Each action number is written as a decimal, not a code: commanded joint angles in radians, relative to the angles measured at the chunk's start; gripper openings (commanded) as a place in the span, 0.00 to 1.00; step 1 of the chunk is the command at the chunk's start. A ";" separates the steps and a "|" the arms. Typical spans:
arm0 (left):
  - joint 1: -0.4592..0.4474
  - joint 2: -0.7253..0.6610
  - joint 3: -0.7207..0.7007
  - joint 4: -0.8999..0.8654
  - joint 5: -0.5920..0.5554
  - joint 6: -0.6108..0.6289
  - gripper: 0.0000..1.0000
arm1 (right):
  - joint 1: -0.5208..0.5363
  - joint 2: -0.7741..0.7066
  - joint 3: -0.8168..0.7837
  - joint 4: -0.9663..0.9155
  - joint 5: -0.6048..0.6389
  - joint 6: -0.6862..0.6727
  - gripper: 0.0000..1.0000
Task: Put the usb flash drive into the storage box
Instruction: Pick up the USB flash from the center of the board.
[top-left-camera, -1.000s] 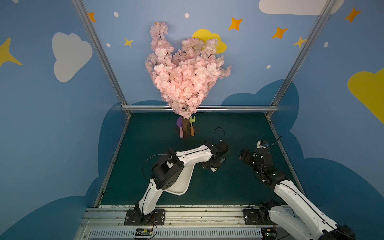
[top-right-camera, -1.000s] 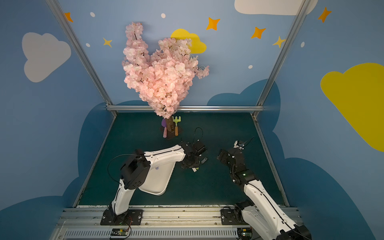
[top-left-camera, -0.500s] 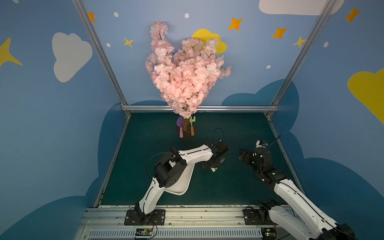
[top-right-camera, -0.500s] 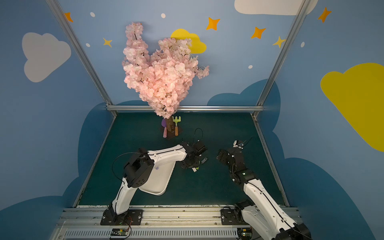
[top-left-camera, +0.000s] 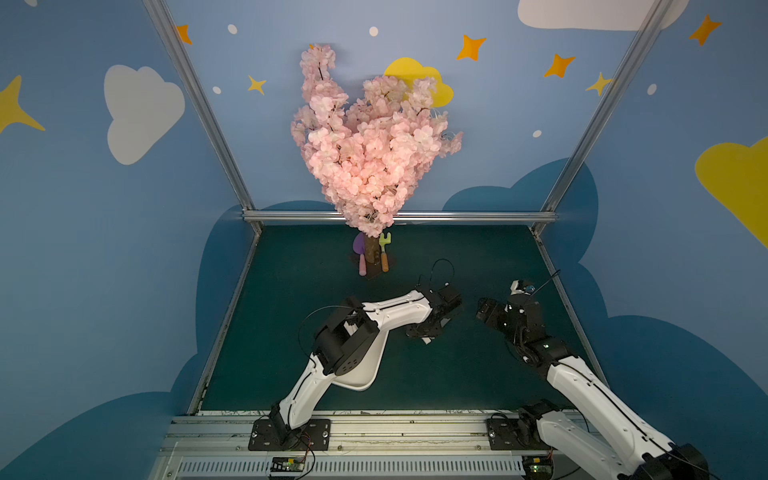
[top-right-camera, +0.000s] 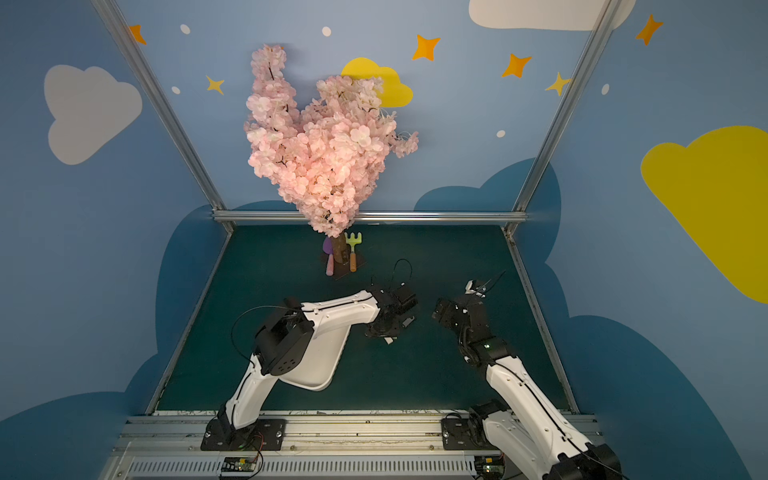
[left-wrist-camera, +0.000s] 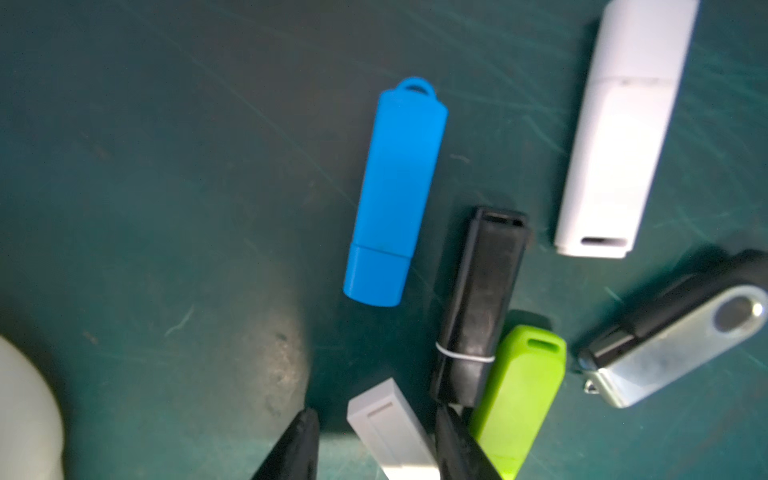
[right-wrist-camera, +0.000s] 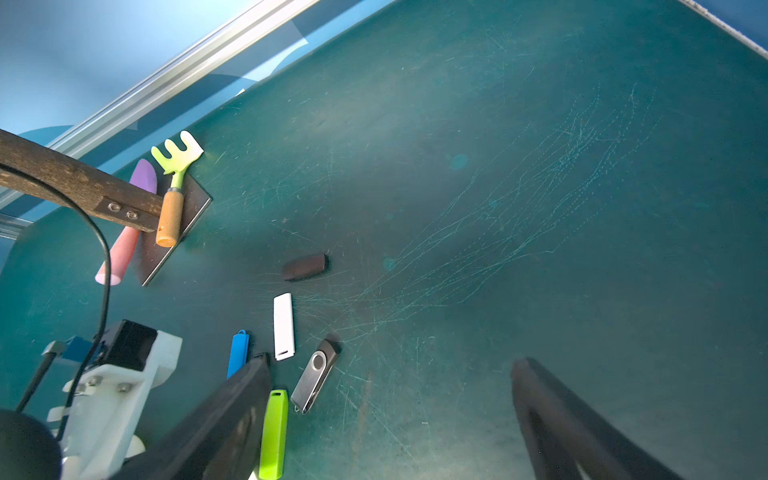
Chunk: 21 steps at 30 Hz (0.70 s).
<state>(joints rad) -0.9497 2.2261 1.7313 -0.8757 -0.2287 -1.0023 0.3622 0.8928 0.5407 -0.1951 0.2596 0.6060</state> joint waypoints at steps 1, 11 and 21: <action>-0.007 0.039 -0.027 -0.053 0.029 0.023 0.44 | -0.003 0.005 0.039 -0.004 -0.012 0.006 0.95; -0.012 0.012 -0.063 -0.055 0.035 0.056 0.31 | -0.003 0.018 0.041 -0.004 -0.020 0.010 0.94; -0.011 -0.052 -0.058 -0.041 0.017 0.126 0.17 | -0.003 0.032 0.047 -0.009 -0.025 0.012 0.94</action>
<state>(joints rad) -0.9565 2.2051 1.7008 -0.8619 -0.2276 -0.9131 0.3622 0.9192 0.5571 -0.1974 0.2420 0.6098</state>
